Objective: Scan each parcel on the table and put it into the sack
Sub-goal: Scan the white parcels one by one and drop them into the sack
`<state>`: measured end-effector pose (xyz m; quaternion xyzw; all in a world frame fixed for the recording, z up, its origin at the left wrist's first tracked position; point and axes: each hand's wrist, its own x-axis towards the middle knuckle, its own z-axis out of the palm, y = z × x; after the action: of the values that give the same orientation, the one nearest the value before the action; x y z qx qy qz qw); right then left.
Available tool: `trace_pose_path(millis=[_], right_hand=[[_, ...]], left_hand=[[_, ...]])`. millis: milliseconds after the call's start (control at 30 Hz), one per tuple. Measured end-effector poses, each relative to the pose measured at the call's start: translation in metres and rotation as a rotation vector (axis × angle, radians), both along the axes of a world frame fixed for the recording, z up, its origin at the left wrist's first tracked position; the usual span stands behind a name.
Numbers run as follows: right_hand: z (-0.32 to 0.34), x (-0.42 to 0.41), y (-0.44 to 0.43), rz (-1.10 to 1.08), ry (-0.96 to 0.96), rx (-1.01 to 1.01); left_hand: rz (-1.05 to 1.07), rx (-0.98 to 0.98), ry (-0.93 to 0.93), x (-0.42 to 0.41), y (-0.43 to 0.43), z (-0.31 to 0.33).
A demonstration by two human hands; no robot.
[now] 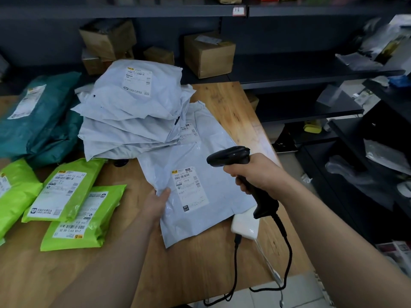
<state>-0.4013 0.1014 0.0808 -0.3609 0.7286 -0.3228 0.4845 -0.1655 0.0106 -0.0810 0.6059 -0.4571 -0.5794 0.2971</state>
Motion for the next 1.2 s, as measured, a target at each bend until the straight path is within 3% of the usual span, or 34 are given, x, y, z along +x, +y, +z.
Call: trace_pose_path(millis=[267,533,933,1200], right_hand=[[-0.013,0.020,-0.019,-0.051,-0.238,-0.006],[-0.011,0.107,-0.036,0.040,-0.352,0.043],[0.002,0.424,-0.035,0.280,-0.725,0.220],[0.005,0.607,-0.057,0.391,-0.620,0.106]], left_hand=[[-0.052,-0.106,0.154,0.029,0.011,0.070],[0.034,-0.166,0.327,0.149,0.012,0.159],[0.244,-0.388,0.413,0.448,0.067,0.237],[0.477,-0.250,0.224,0.651,0.100,0.217]])
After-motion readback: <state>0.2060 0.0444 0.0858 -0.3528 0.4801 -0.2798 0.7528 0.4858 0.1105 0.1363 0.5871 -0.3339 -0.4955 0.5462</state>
